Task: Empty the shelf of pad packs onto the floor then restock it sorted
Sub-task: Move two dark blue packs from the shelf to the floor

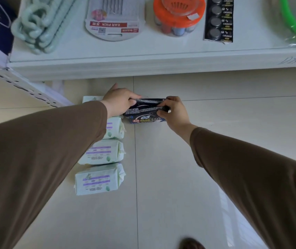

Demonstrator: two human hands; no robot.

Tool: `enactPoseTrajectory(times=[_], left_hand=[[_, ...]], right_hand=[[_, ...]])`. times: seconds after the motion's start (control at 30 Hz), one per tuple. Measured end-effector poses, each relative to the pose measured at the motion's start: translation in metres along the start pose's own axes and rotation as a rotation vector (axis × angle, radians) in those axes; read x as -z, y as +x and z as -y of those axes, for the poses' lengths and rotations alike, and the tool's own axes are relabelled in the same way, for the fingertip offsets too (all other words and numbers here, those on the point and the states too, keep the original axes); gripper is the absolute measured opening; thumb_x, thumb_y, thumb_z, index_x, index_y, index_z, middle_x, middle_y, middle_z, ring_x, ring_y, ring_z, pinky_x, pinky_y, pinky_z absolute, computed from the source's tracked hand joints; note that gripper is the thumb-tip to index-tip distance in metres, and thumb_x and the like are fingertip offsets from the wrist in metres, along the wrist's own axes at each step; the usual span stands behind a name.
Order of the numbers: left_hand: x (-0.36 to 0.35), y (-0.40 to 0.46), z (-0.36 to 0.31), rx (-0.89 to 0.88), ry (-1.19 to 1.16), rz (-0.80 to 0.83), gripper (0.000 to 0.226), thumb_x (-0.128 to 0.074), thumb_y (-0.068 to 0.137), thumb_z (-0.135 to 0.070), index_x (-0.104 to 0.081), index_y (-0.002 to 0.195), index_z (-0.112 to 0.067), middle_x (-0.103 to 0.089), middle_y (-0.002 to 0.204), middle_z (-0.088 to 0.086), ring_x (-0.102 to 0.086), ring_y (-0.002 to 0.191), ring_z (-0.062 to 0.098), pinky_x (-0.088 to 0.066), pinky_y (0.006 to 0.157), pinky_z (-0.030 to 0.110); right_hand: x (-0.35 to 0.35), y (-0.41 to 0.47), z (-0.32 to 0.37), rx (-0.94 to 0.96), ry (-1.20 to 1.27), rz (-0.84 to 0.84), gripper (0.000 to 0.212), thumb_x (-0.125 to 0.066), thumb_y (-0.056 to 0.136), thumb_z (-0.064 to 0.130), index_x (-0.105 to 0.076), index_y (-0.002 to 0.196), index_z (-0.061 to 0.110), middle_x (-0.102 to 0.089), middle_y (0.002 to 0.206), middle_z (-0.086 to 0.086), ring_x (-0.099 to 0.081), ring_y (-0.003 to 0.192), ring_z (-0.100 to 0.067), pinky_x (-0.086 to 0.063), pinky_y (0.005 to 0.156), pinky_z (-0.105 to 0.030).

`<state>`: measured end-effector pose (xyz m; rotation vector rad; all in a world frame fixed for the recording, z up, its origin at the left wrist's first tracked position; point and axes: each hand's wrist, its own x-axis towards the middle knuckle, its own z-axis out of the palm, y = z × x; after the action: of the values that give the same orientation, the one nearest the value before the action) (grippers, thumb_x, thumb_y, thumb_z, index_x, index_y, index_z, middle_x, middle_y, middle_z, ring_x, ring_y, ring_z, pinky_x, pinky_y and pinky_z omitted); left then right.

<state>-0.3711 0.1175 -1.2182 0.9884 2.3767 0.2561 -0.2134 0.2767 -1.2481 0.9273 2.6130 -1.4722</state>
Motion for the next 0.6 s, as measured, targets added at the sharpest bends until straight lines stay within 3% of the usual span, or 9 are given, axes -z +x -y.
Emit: enactPoseTrajectory(times=[0.07,0.13,0.27,0.3,0.37,0.43,0.5,0.53,0.6], left_hand=[[-0.002,0.0,0.005,0.006,0.074,0.038,0.038,-0.044,0.103,-0.027,-0.054,0.135,-0.044,-0.061,0.136,0.0,-0.043,0.135,0.018,0.004,0.123,0.041],[-0.003,-0.001,0.007,0.001,0.148,0.058,0.041,-0.042,0.104,-0.026,-0.049,0.139,-0.046,-0.057,0.14,0.003,-0.036,0.14,0.021,0.006,0.122,0.042],[0.0,-0.001,0.005,0.019,0.168,0.071,0.046,-0.041,0.104,-0.021,-0.045,0.141,-0.047,-0.053,0.144,0.003,-0.033,0.141,0.023,0.006,0.121,0.04],[0.001,-0.001,0.005,0.015,0.177,0.073,0.047,-0.041,0.104,-0.019,-0.045,0.142,-0.047,-0.053,0.144,0.004,-0.034,0.14,0.023,0.005,0.121,0.04],[0.001,-0.001,0.005,0.004,0.199,0.071,0.05,-0.041,0.103,-0.016,-0.044,0.143,-0.046,-0.054,0.142,0.006,-0.035,0.138,0.023,0.003,0.121,0.039],[0.002,0.0,0.007,-0.003,0.21,0.056,0.051,-0.041,0.102,-0.015,-0.044,0.142,-0.046,-0.058,0.137,0.007,-0.038,0.134,0.024,-0.002,0.122,0.039],[0.001,0.001,0.008,-0.004,0.206,0.045,0.051,-0.042,0.102,-0.015,-0.045,0.142,-0.046,-0.06,0.134,0.007,-0.042,0.13,0.025,-0.01,0.121,0.04],[0.001,0.001,0.008,-0.004,0.207,0.042,0.05,-0.042,0.102,-0.015,-0.045,0.142,-0.046,-0.06,0.135,0.006,-0.042,0.13,0.025,-0.012,0.12,0.041],[0.0,0.0,0.009,-0.003,0.214,0.041,0.05,-0.041,0.102,-0.016,-0.045,0.142,-0.046,-0.058,0.138,0.006,-0.041,0.13,0.026,-0.014,0.119,0.041]], right_hand=[[-0.004,-0.003,-0.002,-0.003,0.03,0.016,0.022,-0.071,0.083,0.003,-0.071,0.103,0.013,-0.043,0.136,-0.007,-0.047,0.114,-0.015,-0.046,0.103,-0.03],[-0.007,-0.007,-0.004,-0.011,0.033,0.037,0.026,-0.067,0.084,-0.002,-0.071,0.105,0.014,-0.04,0.14,-0.005,-0.044,0.116,-0.013,-0.043,0.098,-0.014],[-0.013,-0.007,-0.001,-0.049,0.098,0.003,0.028,-0.065,0.083,-0.005,-0.072,0.103,0.013,-0.042,0.137,-0.006,-0.048,0.109,-0.016,-0.054,0.095,-0.034],[-0.014,-0.006,0.001,-0.056,0.112,-0.003,0.028,-0.064,0.083,-0.006,-0.072,0.102,0.012,-0.042,0.136,-0.007,-0.048,0.107,-0.016,-0.055,0.091,-0.029],[-0.015,-0.006,0.005,-0.054,0.098,0.003,0.028,-0.063,0.083,-0.007,-0.072,0.103,0.01,-0.043,0.135,-0.008,-0.047,0.104,-0.015,-0.045,0.079,-0.002],[-0.017,-0.007,0.006,-0.044,0.08,0.013,0.028,-0.063,0.083,-0.007,-0.071,0.103,0.011,-0.042,0.136,-0.008,-0.047,0.104,-0.014,-0.034,0.072,0.007],[-0.017,-0.007,0.005,-0.028,0.09,0.002,0.029,-0.065,0.081,-0.005,-0.068,0.102,0.014,-0.042,0.135,-0.007,-0.049,0.103,-0.014,-0.041,0.084,-0.002],[-0.017,-0.007,0.005,-0.023,0.096,-0.009,0.029,-0.065,0.08,-0.005,-0.065,0.102,0.015,-0.041,0.133,-0.005,-0.05,0.099,-0.015,-0.049,0.09,-0.015],[-0.018,-0.009,0.007,-0.016,0.088,-0.034,0.034,-0.064,0.08,-0.004,-0.054,0.107,0.014,-0.04,0.126,-0.003,-0.053,0.093,-0.016,-0.056,0.087,-0.037]])
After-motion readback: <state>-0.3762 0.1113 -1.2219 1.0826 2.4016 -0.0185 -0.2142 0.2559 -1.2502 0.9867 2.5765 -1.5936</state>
